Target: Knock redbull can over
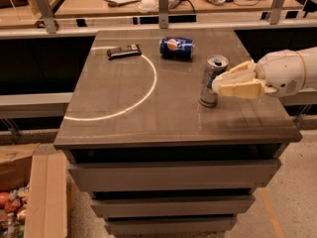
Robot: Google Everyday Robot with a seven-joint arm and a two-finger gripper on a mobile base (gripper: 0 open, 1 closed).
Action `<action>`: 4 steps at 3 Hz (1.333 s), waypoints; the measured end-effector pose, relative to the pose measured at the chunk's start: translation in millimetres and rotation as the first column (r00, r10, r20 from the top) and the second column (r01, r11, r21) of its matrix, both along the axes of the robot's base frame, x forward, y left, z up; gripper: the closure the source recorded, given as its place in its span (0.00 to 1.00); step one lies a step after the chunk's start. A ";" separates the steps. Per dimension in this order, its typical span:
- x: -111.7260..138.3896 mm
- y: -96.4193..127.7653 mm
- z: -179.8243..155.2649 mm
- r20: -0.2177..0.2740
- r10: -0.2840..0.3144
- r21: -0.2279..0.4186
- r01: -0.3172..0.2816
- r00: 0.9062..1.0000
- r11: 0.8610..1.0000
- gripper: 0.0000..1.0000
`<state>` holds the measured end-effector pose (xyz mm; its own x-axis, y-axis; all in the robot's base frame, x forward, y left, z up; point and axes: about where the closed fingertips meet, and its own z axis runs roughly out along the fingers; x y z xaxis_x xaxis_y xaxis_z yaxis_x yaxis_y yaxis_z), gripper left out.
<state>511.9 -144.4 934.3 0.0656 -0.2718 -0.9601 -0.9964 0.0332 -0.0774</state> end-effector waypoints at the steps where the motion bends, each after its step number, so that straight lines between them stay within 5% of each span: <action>1: 25.2 -4.3 2.9 0.012 -0.044 -0.009 0.044 0.999 0.999 1.00; 4: 111.0 -5.6 2.9 0.052 -0.176 -0.022 0.177 0.983 0.984 1.00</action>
Offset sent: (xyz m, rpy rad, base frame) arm 0.0998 -0.0169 0.0101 -0.0217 -0.0432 -0.1600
